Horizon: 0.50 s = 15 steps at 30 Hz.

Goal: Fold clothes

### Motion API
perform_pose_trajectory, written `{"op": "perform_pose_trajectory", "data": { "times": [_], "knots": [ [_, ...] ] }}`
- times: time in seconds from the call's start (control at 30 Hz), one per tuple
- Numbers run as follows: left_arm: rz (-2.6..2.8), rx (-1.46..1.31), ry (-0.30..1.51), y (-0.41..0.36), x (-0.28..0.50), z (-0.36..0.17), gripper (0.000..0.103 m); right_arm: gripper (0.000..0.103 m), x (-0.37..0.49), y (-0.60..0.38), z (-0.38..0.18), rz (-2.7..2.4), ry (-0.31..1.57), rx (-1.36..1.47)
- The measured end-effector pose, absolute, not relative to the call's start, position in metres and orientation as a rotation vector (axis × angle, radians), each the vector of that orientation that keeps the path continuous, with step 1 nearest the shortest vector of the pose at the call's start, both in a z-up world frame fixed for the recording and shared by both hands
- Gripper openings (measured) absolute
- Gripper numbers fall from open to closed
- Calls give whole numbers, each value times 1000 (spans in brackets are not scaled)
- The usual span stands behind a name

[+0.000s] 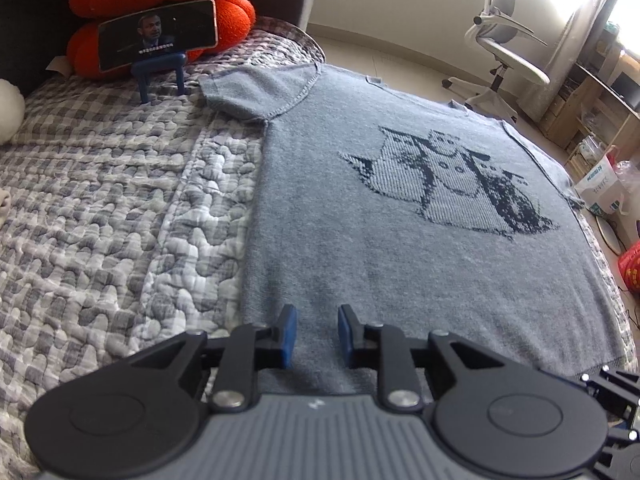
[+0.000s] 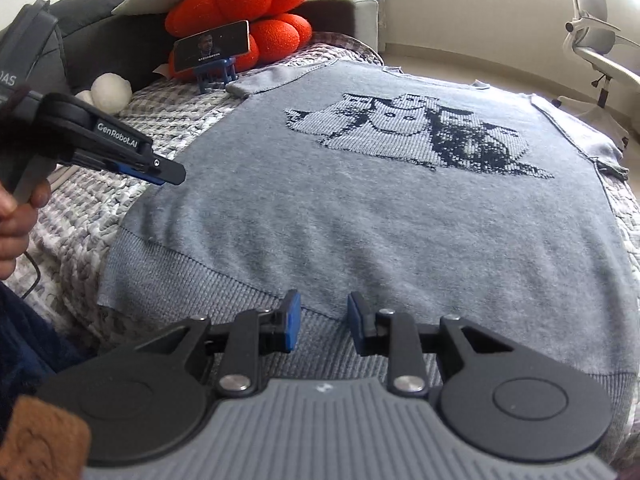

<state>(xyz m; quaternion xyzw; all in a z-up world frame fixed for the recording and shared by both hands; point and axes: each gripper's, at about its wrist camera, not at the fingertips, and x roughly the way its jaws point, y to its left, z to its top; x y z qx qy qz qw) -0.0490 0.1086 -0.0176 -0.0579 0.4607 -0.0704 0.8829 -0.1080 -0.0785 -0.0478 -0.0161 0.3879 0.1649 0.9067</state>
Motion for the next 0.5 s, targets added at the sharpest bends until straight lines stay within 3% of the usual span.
{"op": "perform_pose_trajectory", "data": {
  "times": [0.37,0.47,0.5],
  "knots": [
    [-125,-65,986,106,-50,-24,25,30,-97,-158,-47,100,851,95],
    [-123,-66,986,106,-50,-24,25,19,-99,-187,-46,37,857,171],
    [-123,-66,986,106,-50,-24,25,21,-100,-196,-46,22,859,204]
  ]
}}
